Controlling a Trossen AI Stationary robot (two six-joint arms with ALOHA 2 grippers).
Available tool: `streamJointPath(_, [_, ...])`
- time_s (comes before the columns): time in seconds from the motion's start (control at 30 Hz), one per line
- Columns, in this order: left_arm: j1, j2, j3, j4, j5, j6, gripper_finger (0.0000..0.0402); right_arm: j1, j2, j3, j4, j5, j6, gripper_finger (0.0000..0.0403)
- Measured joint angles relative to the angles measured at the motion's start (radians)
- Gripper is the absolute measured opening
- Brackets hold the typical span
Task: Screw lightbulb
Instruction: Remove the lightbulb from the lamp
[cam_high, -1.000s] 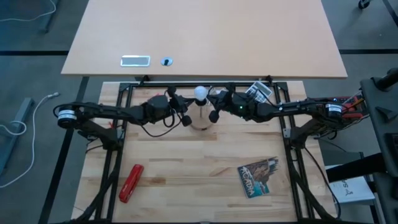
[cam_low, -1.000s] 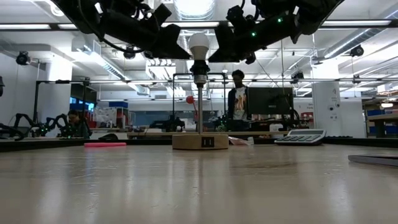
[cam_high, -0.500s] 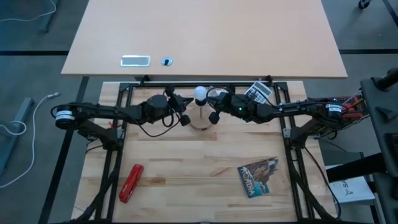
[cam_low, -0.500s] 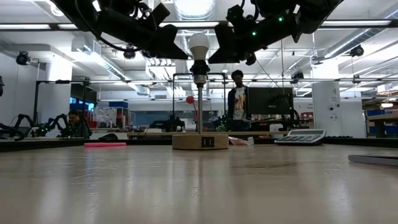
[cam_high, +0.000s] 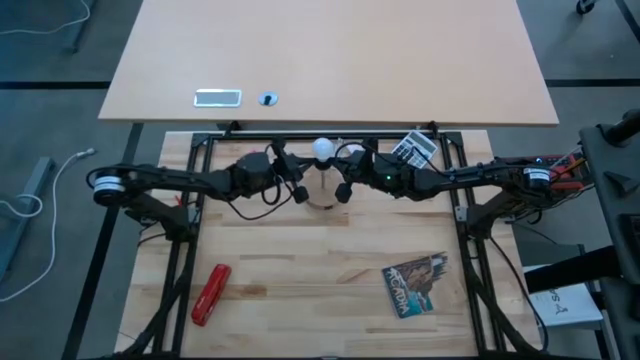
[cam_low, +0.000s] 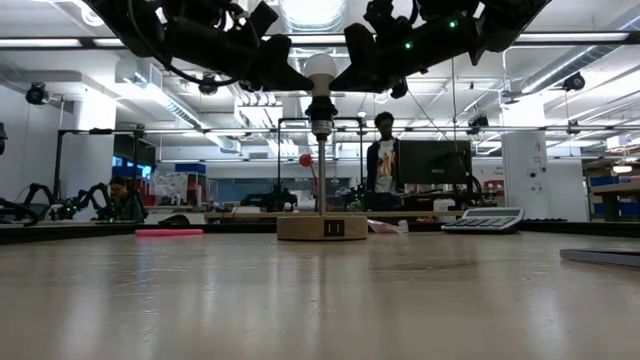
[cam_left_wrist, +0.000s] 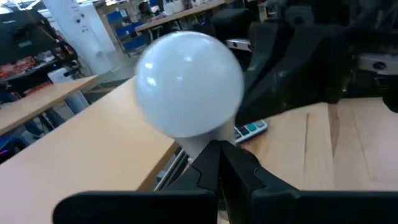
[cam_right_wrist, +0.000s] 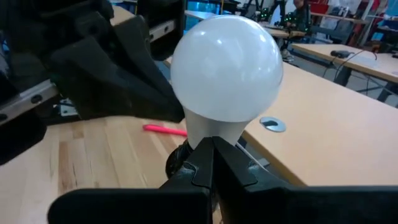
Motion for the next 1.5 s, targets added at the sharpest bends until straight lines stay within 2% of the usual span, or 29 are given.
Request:
streamJointPath(0.33, [-0.002, 0.01, 0.0, 0.009, 0.025, -0.02, 0.0, -0.006, 0.0, 0.0, 0.005, 0.011, -0.034, 0.0])
streamJointPath(0.5, [-0.014, 0.009, 0.0, -0.007, 0.034, -0.069, 0.0, -0.009, 0.0, 0.0, -0.028, 0.067, -0.073, 0.0])
streamJointPath(0.7, [-0.035, -0.007, 0.0, -0.067, -0.042, -0.097, 0.0, -0.006, -0.01, 0.0, -0.098, 0.07, -0.059, 0.0])
streamJointPath(0.83, [-0.044, -0.008, 0.0, -0.075, -0.051, -0.105, 0.0, -0.004, -0.036, 0.0, -0.172, 0.047, 0.003, 0.0])
streamJointPath(1.03, [-0.041, -0.008, 0.0, -0.086, -0.21, -0.03, 0.0, 0.003, -0.056, 0.0, -0.131, -0.054, 0.019, 0.0])
streamJointPath(1.2, [-0.015, -0.008, 0.0, -0.055, -0.188, 0.053, 0.0, 0.001, -0.054, 0.0, -0.076, -0.055, 0.011, 0.0])
streamJointPath(1.33, [0.009, -0.008, 0.0, -0.051, -0.077, 0.063, 0.0, -0.003, -0.053, 0.0, -0.061, -0.055, 0.005, 0.0])
streamJointPath(1.5, [0.011, -0.008, 0.0, -0.013, -0.058, 0.079, 0.0, -0.015, -0.053, 0.0, -0.037, -0.052, -0.013, 0.0])
